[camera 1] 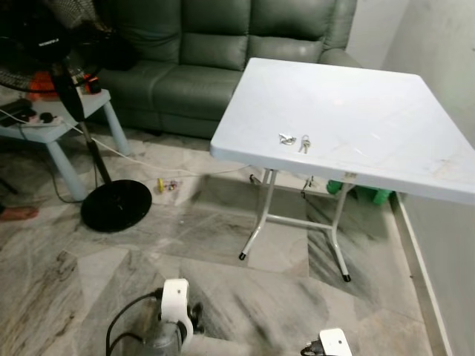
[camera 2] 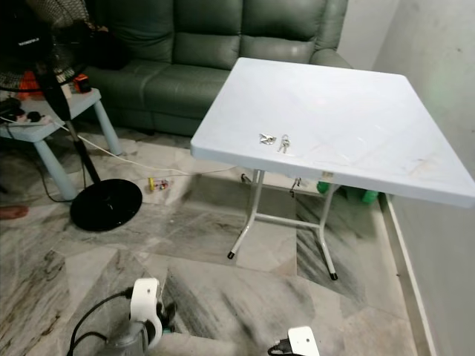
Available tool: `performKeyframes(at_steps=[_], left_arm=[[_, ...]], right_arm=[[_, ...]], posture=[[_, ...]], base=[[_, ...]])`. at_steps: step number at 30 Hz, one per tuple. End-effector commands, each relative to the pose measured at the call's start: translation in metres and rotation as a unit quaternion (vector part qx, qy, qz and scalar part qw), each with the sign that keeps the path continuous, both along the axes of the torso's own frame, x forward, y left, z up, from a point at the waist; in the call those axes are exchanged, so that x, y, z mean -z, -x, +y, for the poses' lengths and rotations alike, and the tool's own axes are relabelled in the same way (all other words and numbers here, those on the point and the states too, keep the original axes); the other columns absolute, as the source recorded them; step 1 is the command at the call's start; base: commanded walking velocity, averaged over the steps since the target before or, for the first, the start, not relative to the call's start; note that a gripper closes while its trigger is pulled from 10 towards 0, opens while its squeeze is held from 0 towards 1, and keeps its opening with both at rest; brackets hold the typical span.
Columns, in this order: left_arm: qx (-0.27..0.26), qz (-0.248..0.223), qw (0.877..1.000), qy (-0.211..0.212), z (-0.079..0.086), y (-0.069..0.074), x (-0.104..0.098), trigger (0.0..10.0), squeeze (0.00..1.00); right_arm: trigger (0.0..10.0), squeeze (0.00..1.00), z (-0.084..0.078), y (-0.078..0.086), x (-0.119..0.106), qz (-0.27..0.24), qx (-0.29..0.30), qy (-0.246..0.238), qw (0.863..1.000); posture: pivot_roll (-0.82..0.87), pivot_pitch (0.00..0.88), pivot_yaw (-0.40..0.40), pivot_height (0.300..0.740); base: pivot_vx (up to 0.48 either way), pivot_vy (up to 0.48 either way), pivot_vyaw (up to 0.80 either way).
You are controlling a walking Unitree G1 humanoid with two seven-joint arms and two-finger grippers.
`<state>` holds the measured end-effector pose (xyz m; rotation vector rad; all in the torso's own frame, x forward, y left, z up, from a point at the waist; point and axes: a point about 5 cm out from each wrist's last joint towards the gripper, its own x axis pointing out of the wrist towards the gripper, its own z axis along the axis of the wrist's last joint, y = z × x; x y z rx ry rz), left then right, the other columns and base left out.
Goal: Hang keys on a hook
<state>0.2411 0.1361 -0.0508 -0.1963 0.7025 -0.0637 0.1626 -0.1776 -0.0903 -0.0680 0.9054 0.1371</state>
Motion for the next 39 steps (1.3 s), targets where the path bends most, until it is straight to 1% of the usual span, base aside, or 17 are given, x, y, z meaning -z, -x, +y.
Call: performKeyframes(at_steps=[1, 3, 5, 9, 11, 12, 18, 22, 23, 25, 27, 28, 29, 30, 35, 36, 39], left_arm=[[-0.015, -0.031, 0.999, 0.004, 0.004, -0.013, -0.01, 10.0, 0.0], [-0.04, -0.071, 0.997, 0.015, 0.007, -0.033, -0.027, 10.0, 0.0], [-0.043, -0.082, 0.995, 0.022, 0.008, -0.036, -0.031, 10.0, 0.0], [-0.019, -0.136, 0.99, 0.015, 0.004, -0.062, -0.056, 10.0, 0.0], [-0.011, -0.154, 0.988, 0.017, 0.002, -0.067, -0.063, 10.0, 0.0], [-0.011, -0.172, 0.985, 0.015, 0.003, -0.072, -0.069, 10.0, 0.0], [0.018, -0.274, 0.961, -0.002, 0.004, -0.099, -0.113, 10.0, 0.0], [-0.107, -0.293, 0.946, 0.092, 0.03, -0.119, -0.142, 10.0, 0.0], [-0.146, -0.298, 0.935, 0.125, 0.039, -0.123, -0.151, 10.0, 0.0], [-0.165, -0.302, 0.927, 0.15, 0.045, -0.125, -0.156, 10.0, 0.0], [-0.122, -0.295, 0.943, 0.095, 0.044, -0.125, -0.156, 10.0, 0.0], [-0.1, -0.31, 0.943, 0.064, 0.043, -0.123, -0.159, 10.0, 0.0], [-0.077, -0.332, 0.939, 0.047, 0.041, -0.121, -0.162, 10.0, 0.0], [-0.066, -0.337, 0.939, 0.033, 0.04, -0.118, -0.162, 10.0, 0.0], [-0.069, -0.306, 0.949, 0.032, 0.058, -0.095, -0.151, 10.0, 0.0], [-0.032, -0.328, 0.943, -0.032, 0.065, -0.085, -0.152, 10.0, 0.0], [0.003, -0.363, 0.932, -0.017, 0.06, -0.071, -0.156, 10.0, 0.0]], right_arm=[[10.0, 0.0, -0.003, -0.012, -0.007, -0.029, 0.008, -0.005, 1.0], [10.0, 0.0, -0.006, -0.028, -0.016, -0.07, 0.014, -0.012, 0.997], [10.0, 0.0, -0.006, -0.03, -0.018, -0.078, 0.016, -0.014, 0.997], [10.0, 0.02, -0.011, -0.056, -0.039, -0.157, 0.024, -0.038, 0.987], [10.0, 0.8, -0.012, -0.063, -0.044, -0.177, 0.023, -0.043, 0.983], [10.0, 1.0, -0.013, -0.067, -0.048, -0.192, 0.022, -0.045, 0.98], [10.0, 1.0, -0.019, -0.089, -0.075, -0.281, 0.02, -0.07, 0.957], [10.0, 1.0, -0.022, -0.103, -0.095, -0.339, 0.026, -0.081, 0.937], [10.0, 1.0, -0.021, -0.108, -0.103, -0.362, 0.026, -0.089, 0.928], [10.0, 1.0, -0.02, -0.113, -0.11, -0.379, 0.032, -0.107, 0.918], [10.0, 1.0, -0.018, -0.117, -0.117, -0.391, 0.037, -0.115, 0.912], [10.0, 1.0, -0.016, -0.118, -0.12, -0.395, 0.035, -0.118, 0.91], [10.0, 0.28, -0.015, -0.119, -0.123, -0.403, 0.032, -0.124, 0.906], [10.0, 0.0, -0.014, -0.119, -0.126, -0.408, 0.03, -0.131, 0.903], [10.0, 0.0, -0.012, -0.116, -0.141, -0.438, 0.005, -0.13, 0.89], [10.0, 0.0, -0.014, -0.114, -0.147, -0.453, -0.001, -0.11, 0.884], [10.0, 0.0, -0.014, -0.111, -0.159, -0.479, -0.009, -0.102, 0.872]], posture=[[0.11, 0.0, -0.036, 0.74], [0.11, 0.0, -0.036, 0.74], [0.11, 0.0, -0.036, 0.74], [0.12, 0.0, -0.039, 0.74], [0.12, 0.0, -0.039, 0.74], [0.12, 0.0, -0.039, 0.74], [0.12, 0.0, -0.037, 0.74], [0.11, 0.0, -0.034, 0.74], [0.11, 0.0, -0.034, 0.74], [0.11, 0.0, -0.032, 0.74], [0.1, 0.0, -0.032, 0.74], [0.1, 0.0, -0.031, 0.74], [0.1, 0.0, -0.03, 0.74], [0.1, 0.0, -0.026, 0.74], [0.09, 0.0, -0.023, 0.74], [0.1, 0.0, -0.026, 0.74], [0.11, 0.0, -0.03, 0.74]], base=[[0.0, 0.0, 0.0], [0.0, 0.0, 0.0], [0.0, 0.0, 0.0], [0.0, 0.0, 0.0], [0.0, 0.0, 0.0], [0.0, 0.0, 0.0], [0.0, 0.0, 0.0], [0.0, 0.0, 0.0], [0.0, 0.0, 0.0], [0.0, 0.0, 0.0], [0.0, 0.0, 0.0], [0.0, 0.0, 0.0], [0.0, 0.0, 0.0], [0.0, 0.0, 0.0], [0.0, 0.0, 0.0], [0.0, 0.0, 0.0], [0.0, 0.0, 0.0]])
